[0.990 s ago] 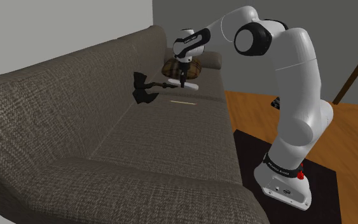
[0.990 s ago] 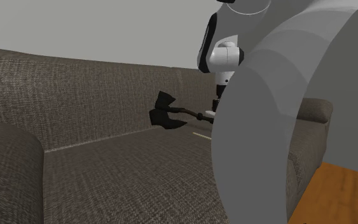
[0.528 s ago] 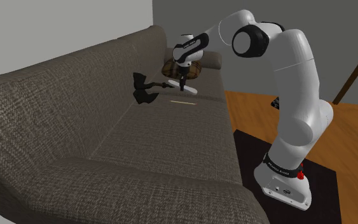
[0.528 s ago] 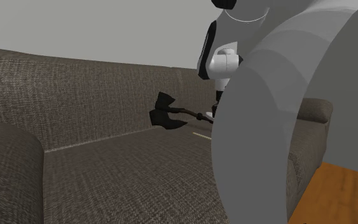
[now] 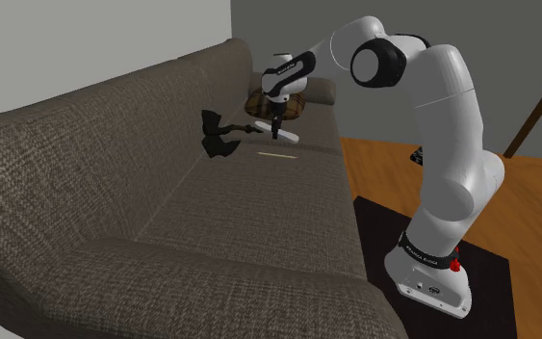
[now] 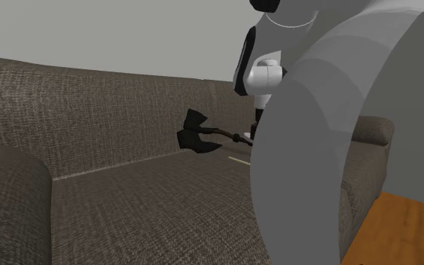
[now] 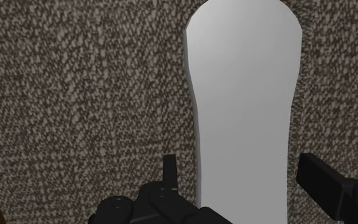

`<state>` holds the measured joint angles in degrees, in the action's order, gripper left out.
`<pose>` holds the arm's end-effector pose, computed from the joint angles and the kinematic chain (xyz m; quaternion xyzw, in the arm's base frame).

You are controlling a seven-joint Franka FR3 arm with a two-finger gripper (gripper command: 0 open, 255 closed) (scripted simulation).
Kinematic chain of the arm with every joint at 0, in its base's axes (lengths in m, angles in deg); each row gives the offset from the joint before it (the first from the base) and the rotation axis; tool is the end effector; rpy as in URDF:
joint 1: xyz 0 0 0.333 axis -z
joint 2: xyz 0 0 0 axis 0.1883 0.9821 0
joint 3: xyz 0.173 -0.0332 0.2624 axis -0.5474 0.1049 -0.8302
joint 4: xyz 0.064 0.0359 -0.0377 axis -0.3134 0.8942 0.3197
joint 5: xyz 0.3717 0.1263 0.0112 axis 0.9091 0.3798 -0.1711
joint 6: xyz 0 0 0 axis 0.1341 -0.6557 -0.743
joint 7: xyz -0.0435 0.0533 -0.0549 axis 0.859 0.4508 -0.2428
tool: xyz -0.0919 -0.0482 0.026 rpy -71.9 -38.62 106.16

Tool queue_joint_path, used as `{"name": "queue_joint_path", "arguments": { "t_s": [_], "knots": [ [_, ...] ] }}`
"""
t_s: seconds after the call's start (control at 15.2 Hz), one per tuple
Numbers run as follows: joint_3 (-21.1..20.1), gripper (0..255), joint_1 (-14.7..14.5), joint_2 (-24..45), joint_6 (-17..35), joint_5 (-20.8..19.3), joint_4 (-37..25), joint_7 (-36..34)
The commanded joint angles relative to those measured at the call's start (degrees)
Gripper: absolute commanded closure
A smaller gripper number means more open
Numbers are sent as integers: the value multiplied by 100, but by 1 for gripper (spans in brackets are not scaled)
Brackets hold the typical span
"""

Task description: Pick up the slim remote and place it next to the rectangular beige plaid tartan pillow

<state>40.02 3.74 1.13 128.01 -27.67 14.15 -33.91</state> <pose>0.6734 -0.2271 0.3146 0.9738 0.2270 0.0028 0.0108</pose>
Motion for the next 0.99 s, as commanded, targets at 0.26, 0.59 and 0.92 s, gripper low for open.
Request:
{"name": "queue_joint_path", "arguments": {
  "t_s": [0.26,0.59,0.92],
  "knots": [
    [5,0,-1,-82,-142,-7,-48,1],
    [16,0,-9,-293,-563,-27,-259,-11],
    [16,0,-9,-293,-563,-27,-260,-11]
  ]
}}
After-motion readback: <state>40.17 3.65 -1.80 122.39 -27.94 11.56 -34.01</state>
